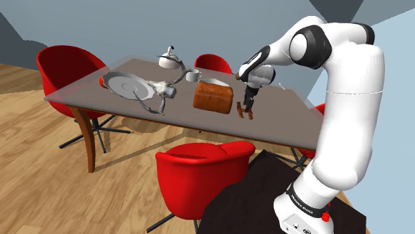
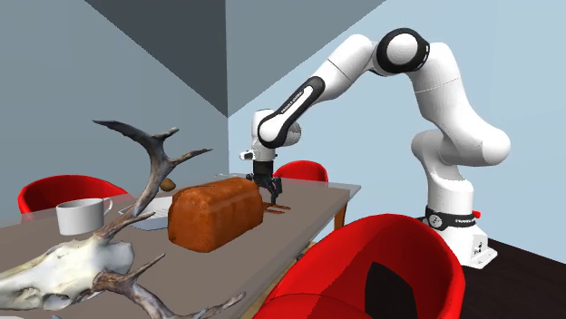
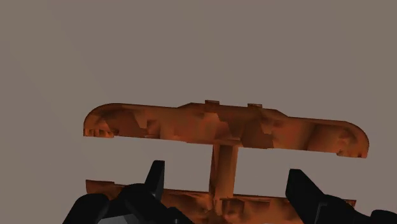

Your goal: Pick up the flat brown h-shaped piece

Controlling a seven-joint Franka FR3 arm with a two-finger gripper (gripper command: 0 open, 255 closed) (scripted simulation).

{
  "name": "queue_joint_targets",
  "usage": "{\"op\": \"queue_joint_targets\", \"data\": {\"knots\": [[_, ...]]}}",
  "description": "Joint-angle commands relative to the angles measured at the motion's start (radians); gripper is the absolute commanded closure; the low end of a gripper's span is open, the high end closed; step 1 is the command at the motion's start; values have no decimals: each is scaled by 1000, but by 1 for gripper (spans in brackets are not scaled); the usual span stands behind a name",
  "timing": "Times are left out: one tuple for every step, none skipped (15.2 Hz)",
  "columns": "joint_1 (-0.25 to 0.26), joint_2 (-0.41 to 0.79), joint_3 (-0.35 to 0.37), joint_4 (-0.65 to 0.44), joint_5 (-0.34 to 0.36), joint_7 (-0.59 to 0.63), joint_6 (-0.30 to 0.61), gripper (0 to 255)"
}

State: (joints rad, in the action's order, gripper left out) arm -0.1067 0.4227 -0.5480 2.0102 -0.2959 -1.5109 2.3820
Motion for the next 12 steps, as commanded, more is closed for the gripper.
{"op": "queue_joint_targets", "data": {"knots": [[-10, 22, 10, -3, -16, -12, 16, 0], [-16, 37, 18, -2, -28, -20, 32, 0], [-16, 37, 18, -2, -27, -19, 32, 0], [-16, 37, 18, -2, -27, -19, 32, 0], [-16, 36, 17, 0, -27, -20, 32, 255], [-16, 36, 17, 0, -27, -20, 32, 255], [-16, 35, 17, 1, -27, -20, 32, 255], [-16, 35, 17, 1, -27, -20, 32, 255], [-16, 33, 16, 2, -26, -20, 31, 255], [-15, 33, 16, 1, -25, -19, 31, 255], [-15, 33, 16, 2, -26, -19, 31, 255], [-15, 33, 16, 1, -26, -19, 31, 255]]}}
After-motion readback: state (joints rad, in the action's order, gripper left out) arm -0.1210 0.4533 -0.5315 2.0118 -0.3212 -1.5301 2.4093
